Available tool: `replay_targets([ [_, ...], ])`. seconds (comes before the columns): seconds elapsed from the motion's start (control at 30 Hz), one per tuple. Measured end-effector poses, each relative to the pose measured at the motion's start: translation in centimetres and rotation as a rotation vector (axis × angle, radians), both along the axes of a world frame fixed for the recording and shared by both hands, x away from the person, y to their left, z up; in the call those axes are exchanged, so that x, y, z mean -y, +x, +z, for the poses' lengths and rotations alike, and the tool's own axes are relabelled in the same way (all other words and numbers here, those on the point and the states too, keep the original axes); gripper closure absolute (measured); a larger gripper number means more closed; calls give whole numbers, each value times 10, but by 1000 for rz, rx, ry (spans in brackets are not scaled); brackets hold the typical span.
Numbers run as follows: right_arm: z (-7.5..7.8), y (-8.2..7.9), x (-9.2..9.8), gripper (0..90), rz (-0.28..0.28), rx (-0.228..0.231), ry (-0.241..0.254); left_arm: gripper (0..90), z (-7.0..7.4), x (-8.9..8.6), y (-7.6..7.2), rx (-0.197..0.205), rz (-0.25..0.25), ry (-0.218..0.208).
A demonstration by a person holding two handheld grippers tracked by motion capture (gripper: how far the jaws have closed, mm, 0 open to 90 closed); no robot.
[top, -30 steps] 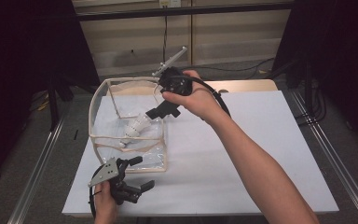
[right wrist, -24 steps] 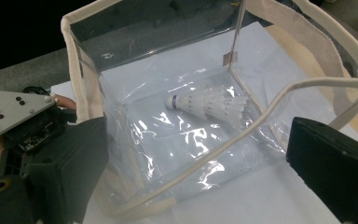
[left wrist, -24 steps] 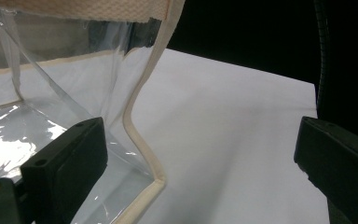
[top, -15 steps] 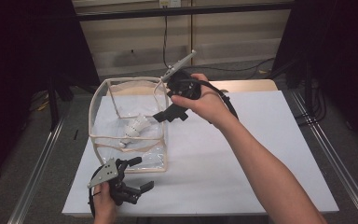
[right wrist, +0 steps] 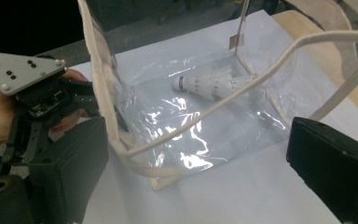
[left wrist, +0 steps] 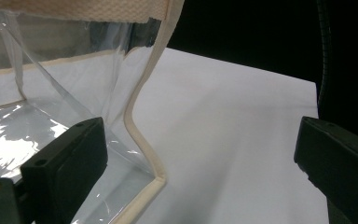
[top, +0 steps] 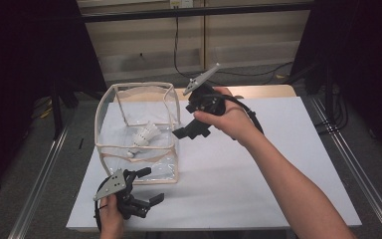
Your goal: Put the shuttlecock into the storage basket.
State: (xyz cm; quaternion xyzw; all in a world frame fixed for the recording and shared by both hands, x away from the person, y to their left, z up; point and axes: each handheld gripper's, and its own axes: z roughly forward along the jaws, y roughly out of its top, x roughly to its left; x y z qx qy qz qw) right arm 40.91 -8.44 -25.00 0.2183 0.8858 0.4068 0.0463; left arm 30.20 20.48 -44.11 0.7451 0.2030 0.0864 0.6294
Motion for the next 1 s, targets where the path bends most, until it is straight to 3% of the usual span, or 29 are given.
replay_targets([
  [0.2,-3,-10,7,52,18,-1,23,28,0,0,0,-2,-2,3],
  [0.6,-15,-24,15,55,47,1,20,28,0,0,-1,0,2,7],
  [1.0,-33,-29,35,51,31,-3,22,28,-1,1,-2,-5,0,7],
])
